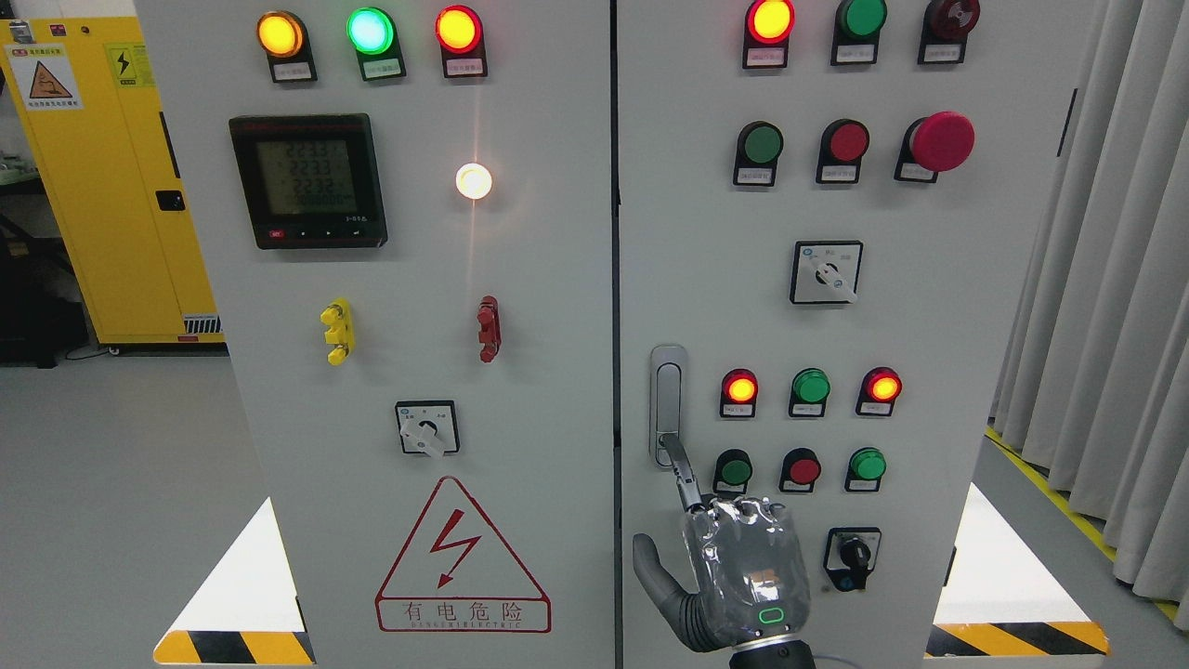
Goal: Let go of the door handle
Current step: 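Close the right hand fingers around the silver handle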
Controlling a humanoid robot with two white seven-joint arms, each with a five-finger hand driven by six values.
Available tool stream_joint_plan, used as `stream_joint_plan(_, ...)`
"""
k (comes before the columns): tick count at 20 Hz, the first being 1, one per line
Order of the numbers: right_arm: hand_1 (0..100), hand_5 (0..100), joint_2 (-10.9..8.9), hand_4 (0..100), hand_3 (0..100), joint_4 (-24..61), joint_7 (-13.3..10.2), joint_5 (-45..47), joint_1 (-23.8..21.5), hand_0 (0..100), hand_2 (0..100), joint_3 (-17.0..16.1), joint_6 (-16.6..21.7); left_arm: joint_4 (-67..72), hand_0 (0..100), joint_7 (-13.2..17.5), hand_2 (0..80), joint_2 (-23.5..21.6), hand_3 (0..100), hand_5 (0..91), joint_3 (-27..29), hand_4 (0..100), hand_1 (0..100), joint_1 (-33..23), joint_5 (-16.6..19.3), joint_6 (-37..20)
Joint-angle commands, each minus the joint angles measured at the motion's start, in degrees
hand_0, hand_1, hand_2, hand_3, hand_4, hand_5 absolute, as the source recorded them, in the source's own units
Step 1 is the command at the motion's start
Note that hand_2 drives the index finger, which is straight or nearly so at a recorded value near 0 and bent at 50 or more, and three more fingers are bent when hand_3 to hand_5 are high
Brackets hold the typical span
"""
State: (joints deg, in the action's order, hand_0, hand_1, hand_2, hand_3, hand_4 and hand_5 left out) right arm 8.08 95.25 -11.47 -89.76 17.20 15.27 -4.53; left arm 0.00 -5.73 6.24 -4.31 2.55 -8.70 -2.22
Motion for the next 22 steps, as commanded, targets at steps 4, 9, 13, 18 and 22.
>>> stream_joint_plan(4,34,100,0.09,99,98,-0.5,0.3,0.0,-0.2,47,0,0.0,-0.5,-0.7,12,0.0,0.0,0.0,0,0.0,0.0,0,56,0.0,0.0,0.0)
stream_joint_plan(9,34,100,0.09,99,98,-0.5,0.4,0.0,-0.3,47,0,0.0,-0.8,-0.7,12,0.0,0.0,0.0,0,0.0,0.0,0,56,0.0,0.0,0.0)
stream_joint_plan(13,34,100,0.09,99,99,-0.5,0.4,0.0,-0.3,47,0,0.2,-0.7,-0.7,12,0.0,0.0,0.0,0,0.0,0.0,0,56,0.0,0.0,0.0)
stream_joint_plan(18,34,100,0.18,100,99,-0.6,0.5,0.0,-0.3,47,0,0.3,-0.7,-0.7,12,0.0,0.0,0.0,0,0.0,0.0,0,56,0.0,0.0,0.0)
stream_joint_plan(22,34,100,0.27,100,99,-0.6,1.2,0.0,-0.4,47,0,0.3,-0.7,-0.7,12,0.0,0.0,0.0,0,0.0,0.0,0,56,0.0,0.0,0.0)
